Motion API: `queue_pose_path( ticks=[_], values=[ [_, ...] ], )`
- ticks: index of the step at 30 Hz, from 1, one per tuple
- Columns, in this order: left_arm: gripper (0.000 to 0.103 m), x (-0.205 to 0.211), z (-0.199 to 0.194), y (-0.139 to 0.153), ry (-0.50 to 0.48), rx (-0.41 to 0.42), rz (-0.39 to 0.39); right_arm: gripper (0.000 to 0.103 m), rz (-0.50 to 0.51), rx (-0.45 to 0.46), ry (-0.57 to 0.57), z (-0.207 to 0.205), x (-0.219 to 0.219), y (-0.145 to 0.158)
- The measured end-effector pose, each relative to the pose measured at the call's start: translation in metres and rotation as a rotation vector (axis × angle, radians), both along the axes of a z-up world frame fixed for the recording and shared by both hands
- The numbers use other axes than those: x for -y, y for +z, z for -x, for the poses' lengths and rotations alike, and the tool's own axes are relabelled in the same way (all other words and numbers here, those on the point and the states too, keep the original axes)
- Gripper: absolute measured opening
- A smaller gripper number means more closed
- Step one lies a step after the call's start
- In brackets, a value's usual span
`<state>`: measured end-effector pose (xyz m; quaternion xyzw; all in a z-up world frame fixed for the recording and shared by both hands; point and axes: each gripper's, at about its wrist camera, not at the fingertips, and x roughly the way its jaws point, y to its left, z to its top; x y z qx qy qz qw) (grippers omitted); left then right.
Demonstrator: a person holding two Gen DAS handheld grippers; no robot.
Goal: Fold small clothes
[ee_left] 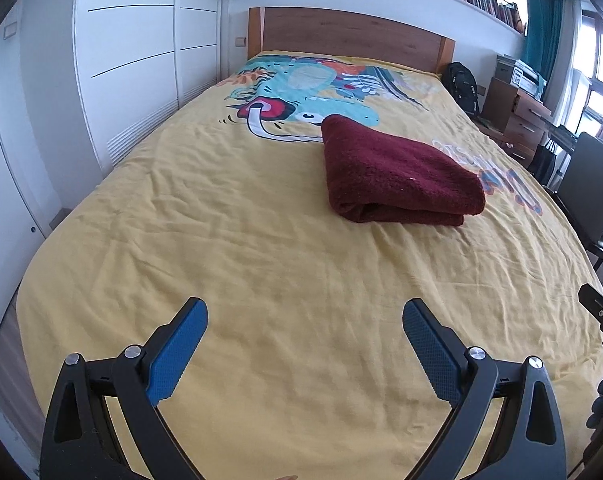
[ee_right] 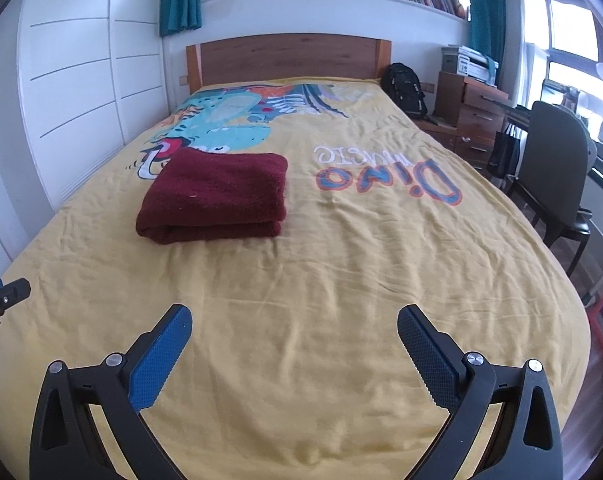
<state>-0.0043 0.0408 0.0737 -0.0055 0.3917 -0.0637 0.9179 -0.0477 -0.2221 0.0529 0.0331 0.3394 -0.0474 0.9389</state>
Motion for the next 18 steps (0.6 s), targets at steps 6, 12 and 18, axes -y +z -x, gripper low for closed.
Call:
queue_pose_path(
  ticks=[6,12,18],
  values=[
    [0.096,0.003,-0.002,-0.003,0.001,-0.006,-0.019,0.103,0.006,0.018,-0.024,0.002,0.006,0.004],
    [0.096,0.002,-0.004,-0.006,0.015,-0.011,-0.026,0.103,0.003,0.025,-0.049,0.003,0.013,0.005],
    [0.096,0.0,-0.005,-0.009,0.019,-0.014,-0.03,0.103,0.004,0.022,-0.06,0.003,0.016,0.004]
  ],
)
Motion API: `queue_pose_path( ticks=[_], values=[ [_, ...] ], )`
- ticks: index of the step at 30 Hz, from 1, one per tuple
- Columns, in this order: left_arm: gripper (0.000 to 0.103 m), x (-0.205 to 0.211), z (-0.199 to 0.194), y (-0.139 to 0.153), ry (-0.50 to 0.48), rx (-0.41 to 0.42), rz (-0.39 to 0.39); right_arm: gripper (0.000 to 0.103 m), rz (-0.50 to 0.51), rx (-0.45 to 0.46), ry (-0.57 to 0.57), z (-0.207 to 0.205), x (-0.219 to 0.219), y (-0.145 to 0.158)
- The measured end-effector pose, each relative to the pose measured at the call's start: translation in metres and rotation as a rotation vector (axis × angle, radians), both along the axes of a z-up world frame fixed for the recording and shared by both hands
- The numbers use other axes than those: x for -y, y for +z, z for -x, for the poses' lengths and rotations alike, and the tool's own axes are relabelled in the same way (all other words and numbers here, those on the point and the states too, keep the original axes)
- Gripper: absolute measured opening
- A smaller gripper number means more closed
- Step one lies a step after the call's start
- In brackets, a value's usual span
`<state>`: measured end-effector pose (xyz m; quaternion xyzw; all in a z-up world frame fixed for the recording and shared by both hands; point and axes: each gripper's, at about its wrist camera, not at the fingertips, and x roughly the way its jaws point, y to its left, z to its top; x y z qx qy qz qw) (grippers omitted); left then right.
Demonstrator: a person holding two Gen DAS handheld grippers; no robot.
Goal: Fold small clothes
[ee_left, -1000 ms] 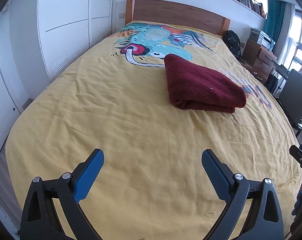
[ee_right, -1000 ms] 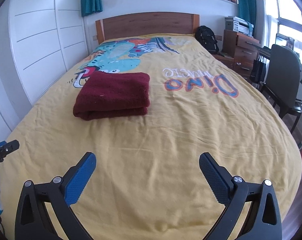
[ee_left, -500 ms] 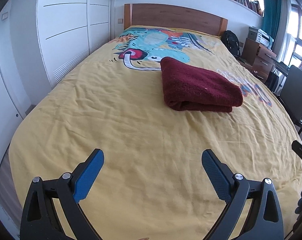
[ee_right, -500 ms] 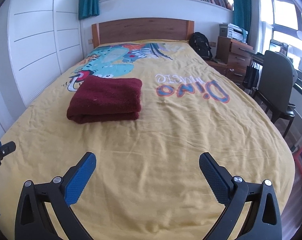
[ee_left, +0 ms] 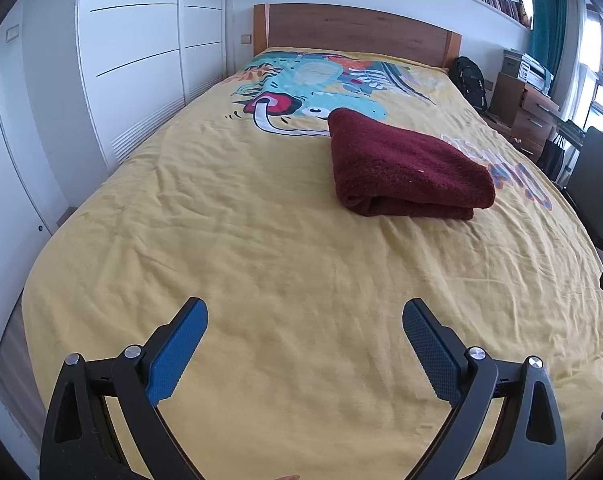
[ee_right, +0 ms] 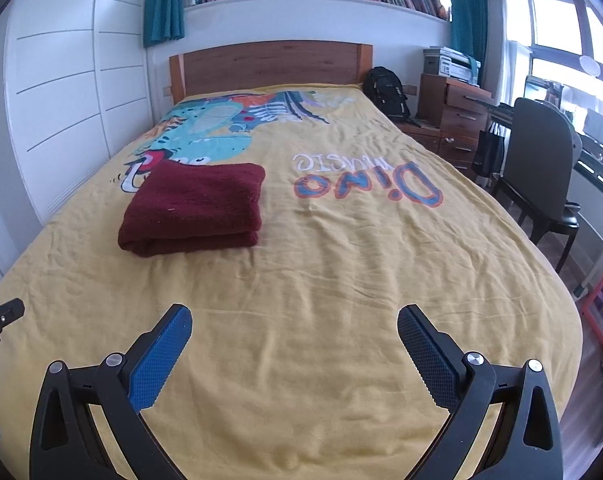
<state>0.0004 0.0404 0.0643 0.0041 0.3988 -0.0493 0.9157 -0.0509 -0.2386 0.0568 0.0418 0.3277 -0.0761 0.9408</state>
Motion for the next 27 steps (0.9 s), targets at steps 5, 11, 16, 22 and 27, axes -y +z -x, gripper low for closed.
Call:
queue_pose_path(
  ticks=[5,11,16,22,27],
  values=[
    [0.096,0.0001,0.0002,-0.0016,0.003,-0.001,-0.002,0.103,-0.002,-0.006,0.0,-0.0016,0.001,-0.0017],
    [0.096,0.0007,0.0002,-0.0029,0.0,-0.001,-0.006,0.103,0.001,-0.013,-0.001,-0.0037,0.002,-0.0054],
    [0.096,-0.0007,-0.0005,-0.0067,-0.007,-0.003,-0.013,0.103,0.002,-0.016,-0.003,-0.0048,0.0024,-0.0073],
    [0.096,-0.0003,-0.0006,-0.009,-0.016,-0.003,-0.02,0.103,0.004,-0.018,-0.003,-0.0051,0.0028,-0.0085],
    [0.096,0.001,-0.0014,-0.0099,-0.024,-0.004,-0.023,0.103,0.003,-0.017,-0.007,-0.0047,0.0042,-0.0101]
  ],
)
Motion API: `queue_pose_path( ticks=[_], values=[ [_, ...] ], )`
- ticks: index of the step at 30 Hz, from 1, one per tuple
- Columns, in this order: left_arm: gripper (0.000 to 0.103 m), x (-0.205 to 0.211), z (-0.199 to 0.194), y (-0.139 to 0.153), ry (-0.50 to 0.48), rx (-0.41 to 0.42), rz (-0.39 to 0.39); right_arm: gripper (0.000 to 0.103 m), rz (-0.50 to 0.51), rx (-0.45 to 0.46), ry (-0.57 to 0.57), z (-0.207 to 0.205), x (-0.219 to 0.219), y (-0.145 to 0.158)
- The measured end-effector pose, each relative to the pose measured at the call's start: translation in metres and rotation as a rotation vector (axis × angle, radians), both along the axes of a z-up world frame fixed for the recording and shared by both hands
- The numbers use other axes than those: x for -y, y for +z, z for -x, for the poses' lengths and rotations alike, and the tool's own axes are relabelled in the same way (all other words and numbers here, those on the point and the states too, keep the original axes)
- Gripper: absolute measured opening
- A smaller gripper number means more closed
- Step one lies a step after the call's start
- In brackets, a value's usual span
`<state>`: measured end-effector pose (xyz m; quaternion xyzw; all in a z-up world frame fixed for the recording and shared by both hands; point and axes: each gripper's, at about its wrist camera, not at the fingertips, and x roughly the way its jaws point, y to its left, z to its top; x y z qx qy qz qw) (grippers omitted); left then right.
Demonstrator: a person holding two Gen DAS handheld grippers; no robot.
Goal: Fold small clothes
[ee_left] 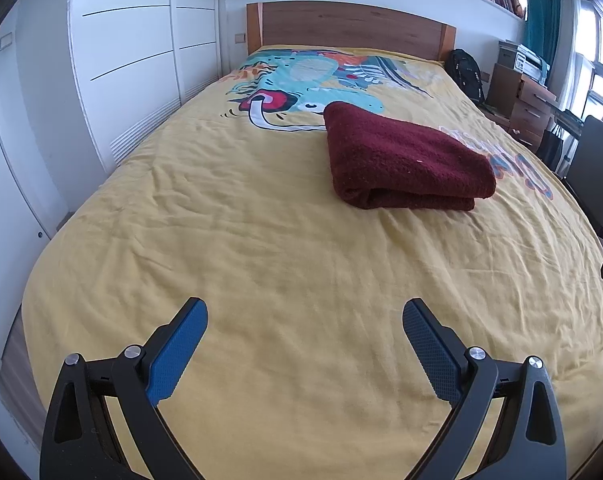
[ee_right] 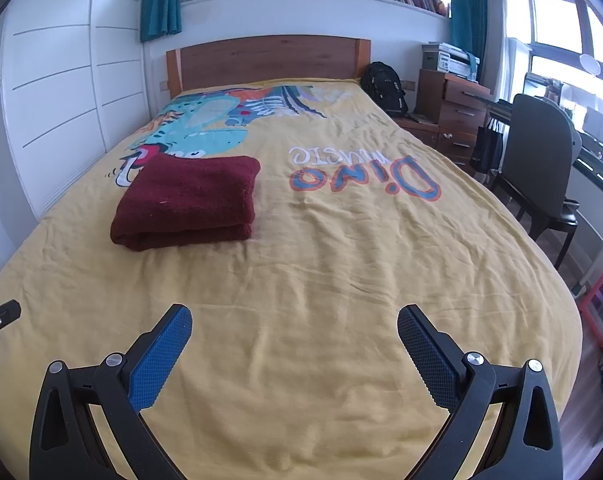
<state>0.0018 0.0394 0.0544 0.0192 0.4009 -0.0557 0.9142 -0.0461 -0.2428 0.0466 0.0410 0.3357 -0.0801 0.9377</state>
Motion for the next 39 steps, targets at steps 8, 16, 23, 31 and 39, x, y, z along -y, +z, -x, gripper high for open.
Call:
queue_pose_path(
  ticks=[8,16,23,31,39],
  values=[
    [0.096,0.0,-0.001,-0.002,-0.008,-0.006,-0.001,0.103,-0.001,-0.005,-0.008,0.001,0.002,-0.003],
    [0.096,-0.001,-0.003,-0.003,-0.011,-0.014,-0.001,0.103,0.0,-0.011,-0.01,0.001,0.002,-0.006],
    [0.096,0.0,-0.002,-0.006,-0.013,-0.016,-0.001,0.103,-0.001,-0.02,-0.015,0.001,0.003,-0.009],
    [0.096,-0.001,-0.002,-0.01,-0.011,-0.022,0.001,0.103,-0.004,-0.027,-0.013,0.001,0.002,-0.011],
    [0.096,-0.001,-0.002,-0.01,-0.01,-0.023,0.003,0.103,-0.006,-0.031,-0.014,0.001,0.003,-0.012]
  ],
)
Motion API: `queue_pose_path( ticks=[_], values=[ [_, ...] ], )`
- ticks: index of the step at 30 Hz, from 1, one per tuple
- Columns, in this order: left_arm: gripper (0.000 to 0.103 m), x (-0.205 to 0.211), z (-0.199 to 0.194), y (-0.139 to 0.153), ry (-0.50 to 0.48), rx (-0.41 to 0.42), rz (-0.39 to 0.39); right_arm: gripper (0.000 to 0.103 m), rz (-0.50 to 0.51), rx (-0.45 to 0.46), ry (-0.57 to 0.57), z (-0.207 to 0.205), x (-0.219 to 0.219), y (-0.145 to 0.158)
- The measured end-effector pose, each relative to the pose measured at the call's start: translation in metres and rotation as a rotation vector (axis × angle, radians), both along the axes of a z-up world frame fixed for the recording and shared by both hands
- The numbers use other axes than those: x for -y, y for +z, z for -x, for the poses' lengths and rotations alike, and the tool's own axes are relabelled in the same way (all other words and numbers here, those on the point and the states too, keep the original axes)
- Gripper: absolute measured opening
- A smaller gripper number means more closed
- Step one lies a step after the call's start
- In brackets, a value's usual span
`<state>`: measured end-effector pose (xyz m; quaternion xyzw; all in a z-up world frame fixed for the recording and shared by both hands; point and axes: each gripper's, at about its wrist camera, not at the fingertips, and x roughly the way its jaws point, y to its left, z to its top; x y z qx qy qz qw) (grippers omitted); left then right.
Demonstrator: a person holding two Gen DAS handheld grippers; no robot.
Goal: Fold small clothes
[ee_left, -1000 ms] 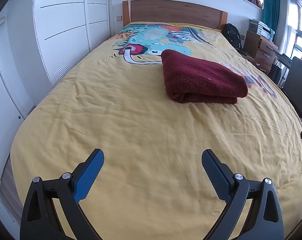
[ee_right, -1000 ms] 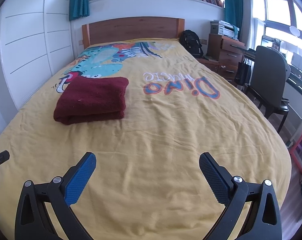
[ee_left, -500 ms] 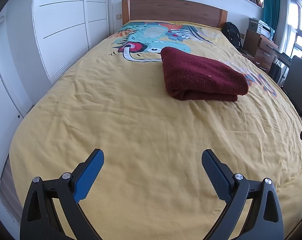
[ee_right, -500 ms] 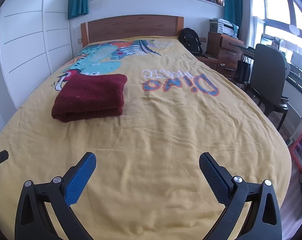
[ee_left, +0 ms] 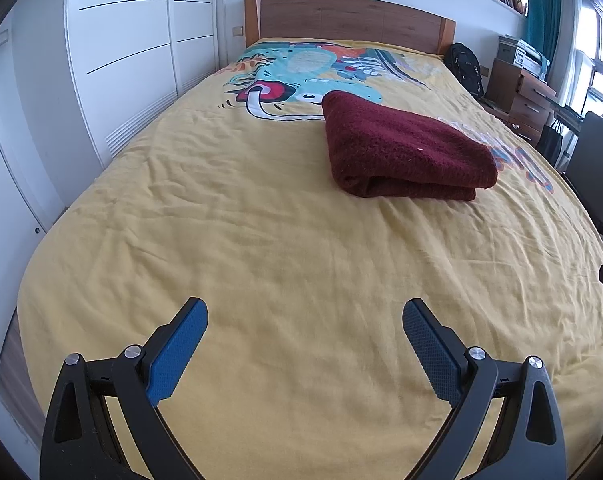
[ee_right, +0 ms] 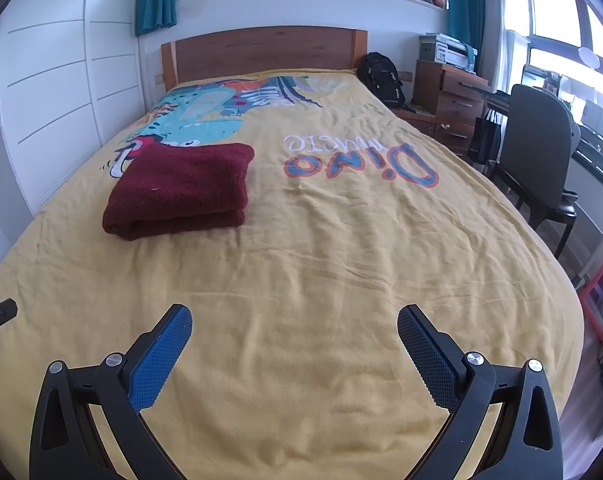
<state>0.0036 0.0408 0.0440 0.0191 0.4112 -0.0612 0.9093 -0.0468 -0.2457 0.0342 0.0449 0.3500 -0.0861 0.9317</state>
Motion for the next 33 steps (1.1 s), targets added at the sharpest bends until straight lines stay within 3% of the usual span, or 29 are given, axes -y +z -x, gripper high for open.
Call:
queue_pose_path(
  ticks=[33],
  values=[
    [0.096,-0.0011,0.0022,0.0,0.009,-0.009,-0.006,0.103,-0.006,-0.006,-0.022,0.006,0.0034,-0.0066]
  ],
)
